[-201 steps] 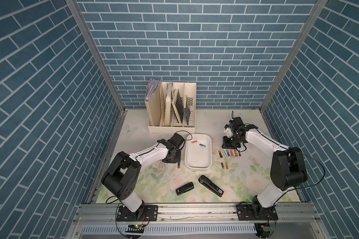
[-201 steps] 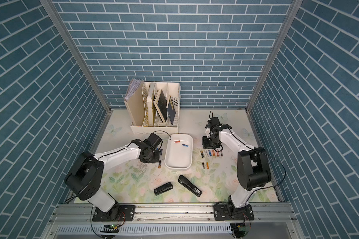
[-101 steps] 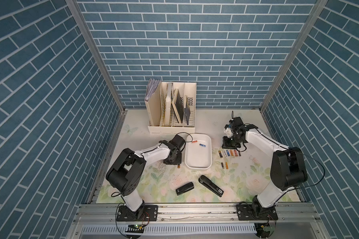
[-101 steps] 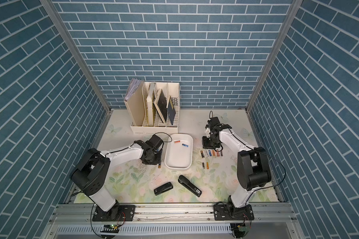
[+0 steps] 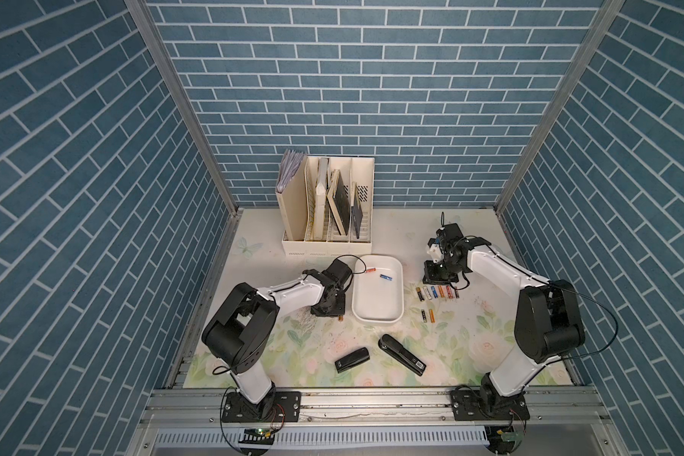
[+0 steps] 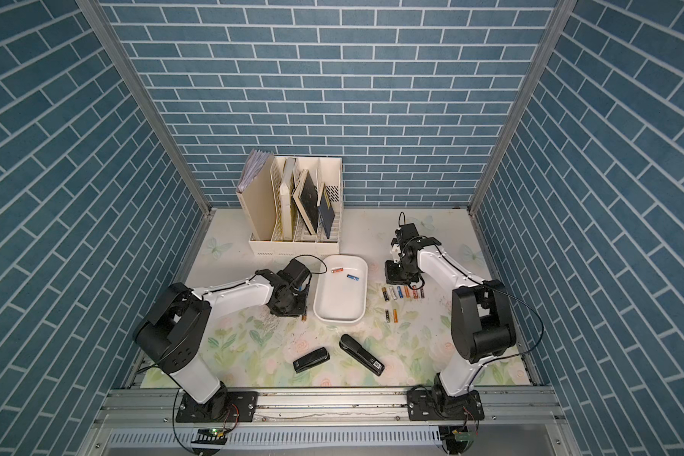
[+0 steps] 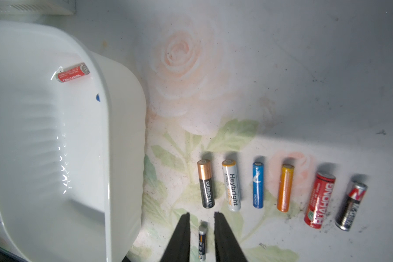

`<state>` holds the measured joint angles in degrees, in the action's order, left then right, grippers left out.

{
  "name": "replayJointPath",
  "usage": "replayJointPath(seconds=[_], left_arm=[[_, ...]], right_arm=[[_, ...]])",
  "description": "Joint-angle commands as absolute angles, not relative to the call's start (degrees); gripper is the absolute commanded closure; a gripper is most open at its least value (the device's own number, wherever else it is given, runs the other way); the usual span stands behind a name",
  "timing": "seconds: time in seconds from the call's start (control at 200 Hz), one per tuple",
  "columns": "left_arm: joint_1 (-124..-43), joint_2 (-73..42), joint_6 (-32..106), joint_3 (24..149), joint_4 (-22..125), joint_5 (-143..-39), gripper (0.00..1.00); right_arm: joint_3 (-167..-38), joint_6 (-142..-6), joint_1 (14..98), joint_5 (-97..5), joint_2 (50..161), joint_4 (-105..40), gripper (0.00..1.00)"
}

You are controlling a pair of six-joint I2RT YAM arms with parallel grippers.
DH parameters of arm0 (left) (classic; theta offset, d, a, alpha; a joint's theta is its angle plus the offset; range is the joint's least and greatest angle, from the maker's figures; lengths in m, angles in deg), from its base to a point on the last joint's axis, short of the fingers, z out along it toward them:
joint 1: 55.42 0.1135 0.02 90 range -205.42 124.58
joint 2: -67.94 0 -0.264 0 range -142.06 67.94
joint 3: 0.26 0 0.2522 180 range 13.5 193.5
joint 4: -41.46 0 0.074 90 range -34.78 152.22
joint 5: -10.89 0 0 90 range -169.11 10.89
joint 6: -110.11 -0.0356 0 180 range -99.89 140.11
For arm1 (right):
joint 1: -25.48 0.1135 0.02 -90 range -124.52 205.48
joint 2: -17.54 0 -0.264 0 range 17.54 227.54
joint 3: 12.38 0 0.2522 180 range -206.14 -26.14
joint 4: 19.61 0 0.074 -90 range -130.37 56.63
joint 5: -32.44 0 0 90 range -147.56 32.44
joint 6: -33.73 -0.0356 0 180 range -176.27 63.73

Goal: Take the batteries out of the storage box
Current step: Place the battery at the center of the board.

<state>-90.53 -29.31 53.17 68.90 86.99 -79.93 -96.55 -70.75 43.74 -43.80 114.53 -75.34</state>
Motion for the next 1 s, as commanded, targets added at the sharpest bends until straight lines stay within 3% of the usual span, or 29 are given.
replayJointPath(seconds=[0.0, 0.47, 0.8, 0.99], left_arm=[[-90.32, -29.91, 53.51, 67.82, 88.26, -80.07, 0.78], [-90.31, -29.24, 53.68, 68.79, 89.06, -79.37, 0.73], [-90.32, -29.1, 54.1, 68.28, 88.79, -80.11, 0.82], [-90.31, -28.11, 54.45, 67.91, 88.97, -80.01, 0.82]], right_arm=[[-97.85, -68.66, 43.58, -43.8, 115.54, -76.61, 0.77], [-98.38, -68.66, 43.6, -43.67, 115.72, -76.79, 0.77], [-98.38, -68.57, 43.6, -43.67, 115.8, -76.87, 0.77], [-98.29, -68.57, 43.67, -43.52, 115.89, -76.87, 0.77]])
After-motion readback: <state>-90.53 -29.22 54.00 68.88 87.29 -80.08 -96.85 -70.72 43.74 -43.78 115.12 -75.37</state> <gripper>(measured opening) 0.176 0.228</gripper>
